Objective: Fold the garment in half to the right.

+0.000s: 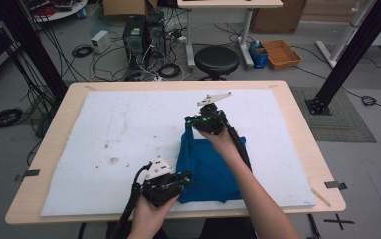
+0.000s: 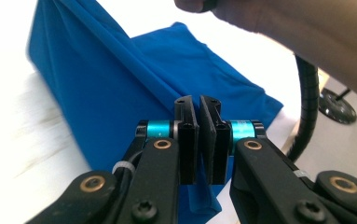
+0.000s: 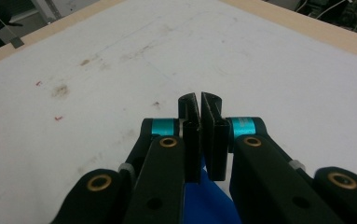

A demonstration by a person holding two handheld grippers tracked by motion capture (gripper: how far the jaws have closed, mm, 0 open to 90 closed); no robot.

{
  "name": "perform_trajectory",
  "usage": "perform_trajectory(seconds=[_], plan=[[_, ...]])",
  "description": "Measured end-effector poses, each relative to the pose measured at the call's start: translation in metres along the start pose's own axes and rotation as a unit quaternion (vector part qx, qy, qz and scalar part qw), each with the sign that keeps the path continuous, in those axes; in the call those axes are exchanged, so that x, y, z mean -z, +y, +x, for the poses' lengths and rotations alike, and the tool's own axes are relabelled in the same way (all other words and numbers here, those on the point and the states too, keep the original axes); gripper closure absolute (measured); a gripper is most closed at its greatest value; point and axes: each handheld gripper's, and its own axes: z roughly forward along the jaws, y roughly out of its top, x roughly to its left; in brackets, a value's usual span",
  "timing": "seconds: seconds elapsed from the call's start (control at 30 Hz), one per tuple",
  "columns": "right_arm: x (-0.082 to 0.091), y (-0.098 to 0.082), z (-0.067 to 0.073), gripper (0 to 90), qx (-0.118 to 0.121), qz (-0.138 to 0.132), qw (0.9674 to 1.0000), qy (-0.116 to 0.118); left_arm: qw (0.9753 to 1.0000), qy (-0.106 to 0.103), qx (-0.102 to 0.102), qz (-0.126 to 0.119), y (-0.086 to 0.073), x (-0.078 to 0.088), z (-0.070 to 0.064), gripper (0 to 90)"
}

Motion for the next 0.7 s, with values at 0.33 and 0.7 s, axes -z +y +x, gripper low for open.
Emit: perform_trajectory(seconds=[0.33, 0.7], plan=[[0.04, -0.021, -0.038, 87.6, -0.008, 0.002, 1.0, -0.004, 0.9989, -0.046, -0.007, 0.01, 0.014, -0.049, -0.025, 85.4], [0.065, -0.05, -0.072, 87.4, -0.019, 0.024, 0.9994, -0.017, 0.9966, -0.076, -0.013, 0.028, 0.015, -0.099, -0.05, 85.4]])
